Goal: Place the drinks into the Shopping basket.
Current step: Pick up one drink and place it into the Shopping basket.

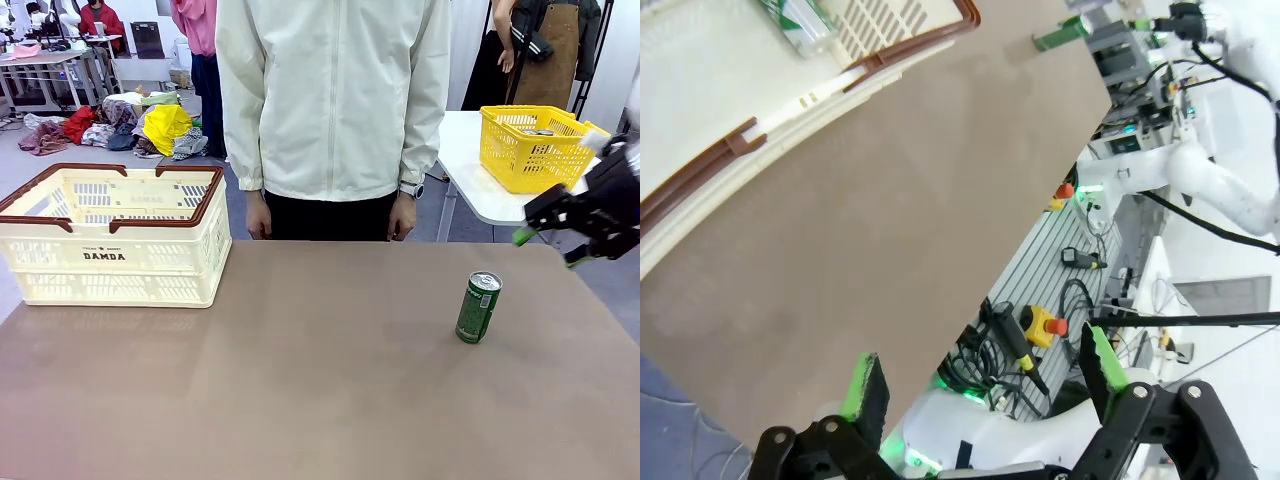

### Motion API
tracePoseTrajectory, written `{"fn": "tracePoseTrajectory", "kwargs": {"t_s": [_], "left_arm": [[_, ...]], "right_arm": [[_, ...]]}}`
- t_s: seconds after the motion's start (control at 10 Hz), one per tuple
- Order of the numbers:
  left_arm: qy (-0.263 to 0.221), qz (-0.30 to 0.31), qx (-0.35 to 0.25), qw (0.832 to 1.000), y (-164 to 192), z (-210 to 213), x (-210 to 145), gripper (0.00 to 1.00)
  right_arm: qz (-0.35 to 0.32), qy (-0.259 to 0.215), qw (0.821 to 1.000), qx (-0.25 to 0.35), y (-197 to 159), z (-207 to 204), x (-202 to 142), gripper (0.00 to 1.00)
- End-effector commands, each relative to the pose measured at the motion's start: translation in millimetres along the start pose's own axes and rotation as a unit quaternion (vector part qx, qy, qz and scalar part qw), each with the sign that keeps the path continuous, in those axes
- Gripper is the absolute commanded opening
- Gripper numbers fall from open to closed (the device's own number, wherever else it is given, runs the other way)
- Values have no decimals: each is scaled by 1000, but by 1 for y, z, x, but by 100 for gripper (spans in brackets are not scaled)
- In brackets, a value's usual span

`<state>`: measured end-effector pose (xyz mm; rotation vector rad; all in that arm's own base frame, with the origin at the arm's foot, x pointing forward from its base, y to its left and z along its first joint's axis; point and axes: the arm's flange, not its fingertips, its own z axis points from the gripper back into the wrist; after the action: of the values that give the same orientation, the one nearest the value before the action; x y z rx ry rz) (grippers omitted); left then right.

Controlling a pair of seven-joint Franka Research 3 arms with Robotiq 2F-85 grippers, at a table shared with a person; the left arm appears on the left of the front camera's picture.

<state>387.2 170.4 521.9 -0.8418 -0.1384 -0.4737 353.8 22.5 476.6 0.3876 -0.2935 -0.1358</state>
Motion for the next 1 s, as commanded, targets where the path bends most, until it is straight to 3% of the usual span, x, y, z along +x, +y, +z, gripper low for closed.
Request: {"fn": "tracePoseTrajectory", "kwargs": {"t_s": [0.0, 0.1, 0.3, 0.4, 0.7, 0.9], "left_arm": [[2, 0, -1, 1000, -2, 0, -3, 100], [2, 0, -1, 1000, -2, 0, -3, 100], [2, 0, -1, 1000, -2, 0, -3, 100], [2, 0, -1, 1000, -2, 0, -3, 100], [2, 0, -1, 1000, -2, 0, -3, 100], [2, 0, -1, 1000, -2, 0, -3, 100]], "right_arm": [[29, -54, 997, 51, -36, 24, -24, 100], [0, 0, 1000, 0, 0, 0, 0, 100], [15, -13, 1000, 8, -5, 9, 1, 100], [45, -4, 999, -15, 10, -4, 10, 100], [98, 78, 991, -52, 42, -48, 33, 100], [88, 84, 987, -101, 50, -77, 33, 100]]}}
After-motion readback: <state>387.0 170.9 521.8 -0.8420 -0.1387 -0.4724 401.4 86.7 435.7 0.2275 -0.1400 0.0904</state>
